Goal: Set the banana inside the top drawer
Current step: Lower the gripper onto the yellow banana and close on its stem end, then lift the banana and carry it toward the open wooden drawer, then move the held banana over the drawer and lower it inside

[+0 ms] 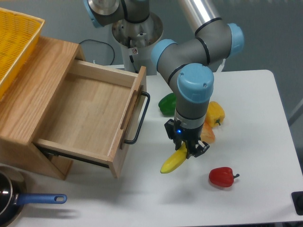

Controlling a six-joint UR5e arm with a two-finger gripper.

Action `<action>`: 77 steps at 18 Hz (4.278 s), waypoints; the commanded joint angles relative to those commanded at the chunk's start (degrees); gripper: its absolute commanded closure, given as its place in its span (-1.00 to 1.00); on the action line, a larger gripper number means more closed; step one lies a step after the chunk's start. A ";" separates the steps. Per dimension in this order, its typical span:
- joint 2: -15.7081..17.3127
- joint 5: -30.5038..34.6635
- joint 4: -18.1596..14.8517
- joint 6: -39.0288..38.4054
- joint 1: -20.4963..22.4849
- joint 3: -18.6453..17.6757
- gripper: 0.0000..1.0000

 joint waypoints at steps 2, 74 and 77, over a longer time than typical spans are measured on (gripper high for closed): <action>0.09 -0.09 0.00 0.00 0.09 0.00 0.26; 18.99 -18.37 -19.51 -28.04 -4.92 -1.23 0.26; 18.81 -17.84 -19.60 -28.12 -5.80 -1.67 0.25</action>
